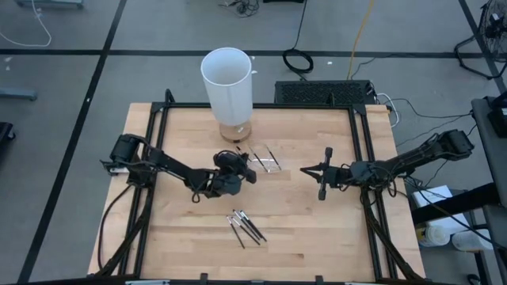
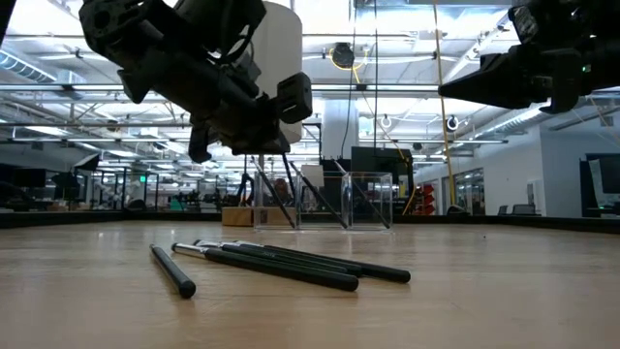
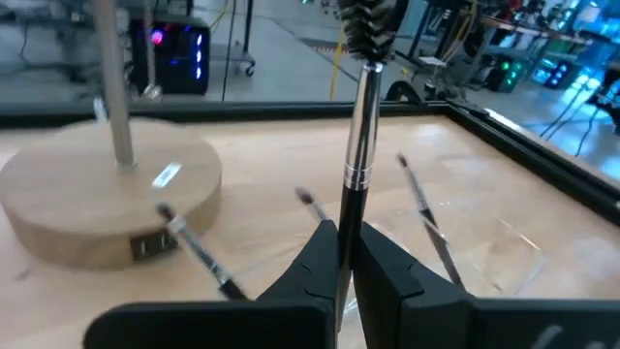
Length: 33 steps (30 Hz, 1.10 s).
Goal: Pick & Place Makeup Supplies
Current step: Put the makeup brush into the transparent organizer
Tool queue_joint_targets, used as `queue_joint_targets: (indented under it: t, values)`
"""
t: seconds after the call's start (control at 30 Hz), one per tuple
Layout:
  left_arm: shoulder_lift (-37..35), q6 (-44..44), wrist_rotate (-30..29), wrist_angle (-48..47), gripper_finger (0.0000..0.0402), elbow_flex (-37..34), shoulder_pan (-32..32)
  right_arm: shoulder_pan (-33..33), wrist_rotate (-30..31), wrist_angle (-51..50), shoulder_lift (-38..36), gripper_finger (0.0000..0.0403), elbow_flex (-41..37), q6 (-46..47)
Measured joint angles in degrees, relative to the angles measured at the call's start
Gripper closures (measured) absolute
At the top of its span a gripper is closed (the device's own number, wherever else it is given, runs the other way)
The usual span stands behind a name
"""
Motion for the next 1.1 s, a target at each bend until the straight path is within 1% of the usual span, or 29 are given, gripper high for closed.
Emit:
queue_joint_targets:
  t: [0.07,0.17,0.33,0.47,0.53,0.9,1.1]
  values:
    - [0.0,-4.1,0.1,-2.9,0.0387,-0.1,0.2,0.0,0.0,0.0,0.0,0.0403,0.0,0.1]
    - [0.0,-7.3,0.5,-5.0,0.0387,-0.1,0.3,0.0,0.0,0.0,0.0,0.0403,0.0,0.2]
    - [0.0,-9.2,1.0,-5.1,0.0387,-0.1,0.3,0.0,0.0,0.0,0.0,0.0403,0.0,0.0]
    - [0.0,-11.2,2.8,-5.2,0.0387,-0.1,0.7,0.0,0.0,0.0,0.0,0.0403,0.0,-0.1]
    - [0.0,-11.6,3.5,-5.1,0.0386,-0.1,1.0,0.0,0.0,0.0,0.0,0.0403,0.0,0.0]
    - [0.0,-11.0,3.4,-5.1,0.0387,-0.1,0.8,0.0,0.0,0.0,0.0,0.0403,0.0,-0.4]
    - [0.0,-8.6,3.0,-5.1,0.0387,-0.1,0.2,0.0,0.0,0.0,0.0,0.0403,0.0,-0.4]
